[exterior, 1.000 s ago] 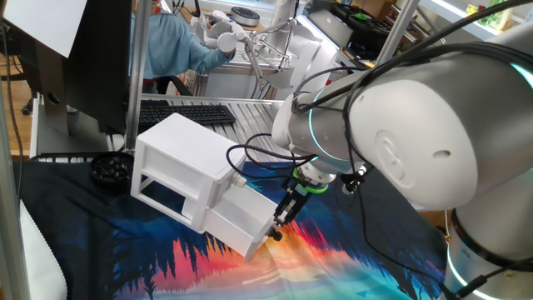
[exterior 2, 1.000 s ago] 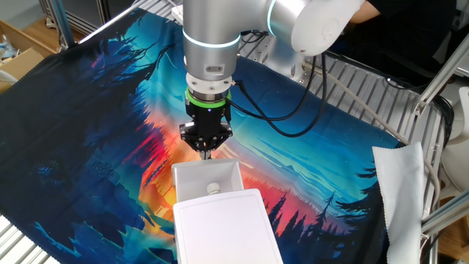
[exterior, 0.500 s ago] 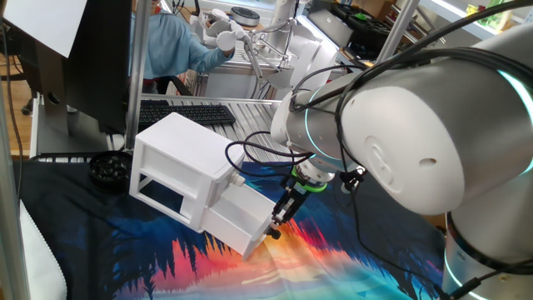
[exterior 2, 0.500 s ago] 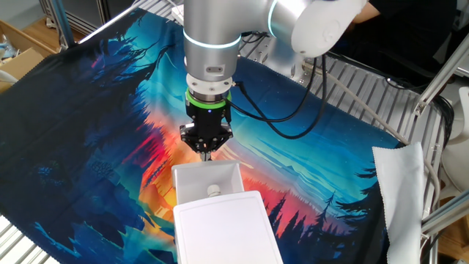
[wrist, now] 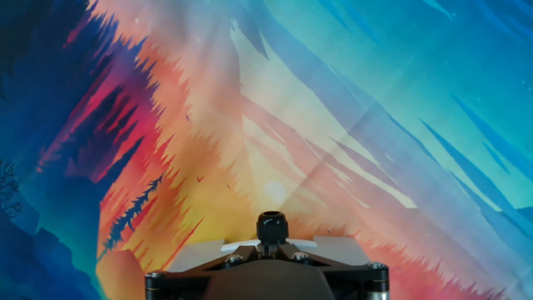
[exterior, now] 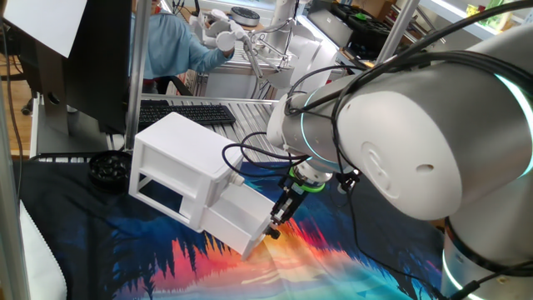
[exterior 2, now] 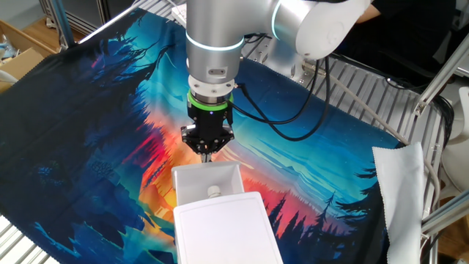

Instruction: Grasp the handle and close the drawer

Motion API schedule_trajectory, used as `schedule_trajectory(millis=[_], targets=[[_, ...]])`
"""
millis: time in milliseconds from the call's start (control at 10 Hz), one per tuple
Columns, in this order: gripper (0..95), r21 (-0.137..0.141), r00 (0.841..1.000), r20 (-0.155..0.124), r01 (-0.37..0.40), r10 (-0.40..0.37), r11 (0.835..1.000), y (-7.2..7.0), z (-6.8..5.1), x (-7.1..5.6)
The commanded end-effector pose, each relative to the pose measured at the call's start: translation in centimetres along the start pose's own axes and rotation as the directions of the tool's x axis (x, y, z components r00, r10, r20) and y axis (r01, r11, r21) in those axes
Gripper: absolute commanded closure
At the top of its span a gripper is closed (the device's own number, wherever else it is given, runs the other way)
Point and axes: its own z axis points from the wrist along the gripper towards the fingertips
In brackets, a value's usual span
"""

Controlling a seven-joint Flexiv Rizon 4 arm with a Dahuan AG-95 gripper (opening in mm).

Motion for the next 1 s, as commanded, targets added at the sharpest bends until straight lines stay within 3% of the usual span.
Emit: schedule_trajectory(millis=[100, 1000], targets=[[95.0, 0.001, 1.000, -0.001, 0.003, -0.003, 1.000, 0.03, 0.08, 0.13], [95.0, -0.004, 1.000, -0.001, -0.005, 0.005, 1.000, -0.56, -0.09, 0.52]])
